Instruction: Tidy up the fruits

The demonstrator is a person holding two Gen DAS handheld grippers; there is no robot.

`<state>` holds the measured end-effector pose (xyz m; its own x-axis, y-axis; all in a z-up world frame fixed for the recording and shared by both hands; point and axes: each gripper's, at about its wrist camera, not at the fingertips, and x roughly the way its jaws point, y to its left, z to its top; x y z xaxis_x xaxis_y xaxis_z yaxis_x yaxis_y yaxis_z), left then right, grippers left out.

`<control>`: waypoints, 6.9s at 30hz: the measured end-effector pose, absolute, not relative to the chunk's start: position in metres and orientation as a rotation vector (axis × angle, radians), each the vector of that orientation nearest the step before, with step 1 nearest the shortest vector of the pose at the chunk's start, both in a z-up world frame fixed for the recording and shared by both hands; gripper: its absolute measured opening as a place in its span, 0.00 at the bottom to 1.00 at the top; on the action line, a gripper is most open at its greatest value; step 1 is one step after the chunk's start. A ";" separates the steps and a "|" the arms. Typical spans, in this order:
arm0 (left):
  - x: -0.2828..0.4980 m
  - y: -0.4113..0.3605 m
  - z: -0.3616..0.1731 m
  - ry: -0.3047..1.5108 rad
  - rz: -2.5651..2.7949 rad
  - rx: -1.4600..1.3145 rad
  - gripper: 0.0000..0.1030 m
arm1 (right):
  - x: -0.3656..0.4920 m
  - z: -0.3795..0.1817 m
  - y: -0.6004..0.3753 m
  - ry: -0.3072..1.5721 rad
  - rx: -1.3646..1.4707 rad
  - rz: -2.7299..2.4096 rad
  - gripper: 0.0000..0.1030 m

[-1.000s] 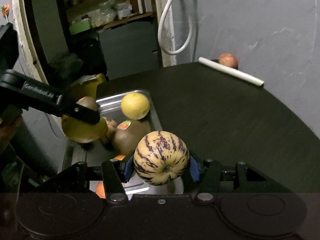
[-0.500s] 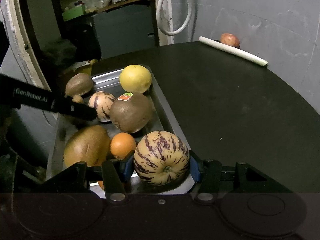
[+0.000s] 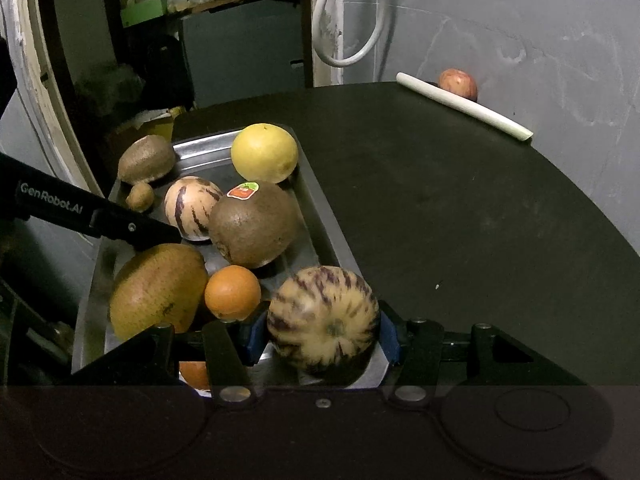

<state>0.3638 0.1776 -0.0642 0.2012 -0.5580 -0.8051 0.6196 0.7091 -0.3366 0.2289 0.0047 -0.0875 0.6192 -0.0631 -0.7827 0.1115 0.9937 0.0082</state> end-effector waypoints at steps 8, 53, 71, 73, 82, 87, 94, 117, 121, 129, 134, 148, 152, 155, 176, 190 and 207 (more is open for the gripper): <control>0.365 0.182 -0.064 1.104 -0.830 0.072 0.39 | 0.230 -0.087 0.007 0.903 0.053 -0.125 0.55; 0.171 0.140 0.002 0.786 -0.037 -0.183 0.99 | 0.142 0.000 -0.121 0.608 0.038 0.286 0.99; 0.098 0.144 -0.001 0.755 -0.065 -0.158 0.99 | 0.074 0.005 -0.128 0.605 0.088 0.157 0.99; 0.093 0.145 0.000 0.756 -0.084 -0.157 0.99 | 0.064 0.005 -0.128 0.606 0.089 0.138 0.99; 0.064 0.146 -0.001 0.747 -0.120 -0.142 0.99 | 0.026 0.002 -0.126 0.618 0.107 0.085 0.99; 0.050 0.149 -0.002 0.754 -0.130 -0.133 0.99 | 0.010 0.001 -0.122 0.620 0.108 0.077 0.99; 0.036 0.151 -0.006 0.767 -0.145 -0.105 0.99 | -0.006 0.000 -0.116 0.625 0.115 0.064 0.99; 0.024 0.160 -0.015 0.791 -0.164 -0.084 0.99 | -0.017 -0.008 -0.103 0.662 0.114 0.058 0.99; 0.024 0.159 -0.016 0.794 -0.165 -0.084 0.99 | -0.020 -0.007 -0.105 0.664 0.115 0.055 0.99; 0.019 0.157 -0.019 0.804 -0.179 -0.070 0.99 | -0.024 -0.008 -0.108 0.678 0.120 0.050 0.99; 0.018 0.155 -0.020 0.811 -0.184 -0.065 0.99 | -0.025 -0.010 -0.109 0.686 0.122 0.053 0.99; 0.013 0.156 -0.023 0.822 -0.181 -0.067 0.99 | -0.029 -0.013 -0.112 0.703 0.126 0.055 0.99; 0.013 0.156 -0.024 0.828 -0.182 -0.070 0.99 | -0.031 -0.014 -0.112 0.708 0.126 0.056 0.99; 0.012 0.155 -0.025 0.833 -0.185 -0.071 0.99 | -0.030 -0.014 -0.112 0.713 0.126 0.056 0.99; 0.011 0.156 -0.029 0.843 -0.187 -0.071 0.99 | -0.030 -0.017 -0.111 0.725 0.129 0.058 0.99; 0.010 0.162 -0.029 0.842 -0.178 -0.079 0.99 | -0.030 -0.012 -0.109 0.718 0.121 0.062 0.99; 0.012 0.164 -0.026 0.830 -0.165 -0.084 0.99 | -0.029 -0.006 -0.109 0.706 0.128 0.071 0.99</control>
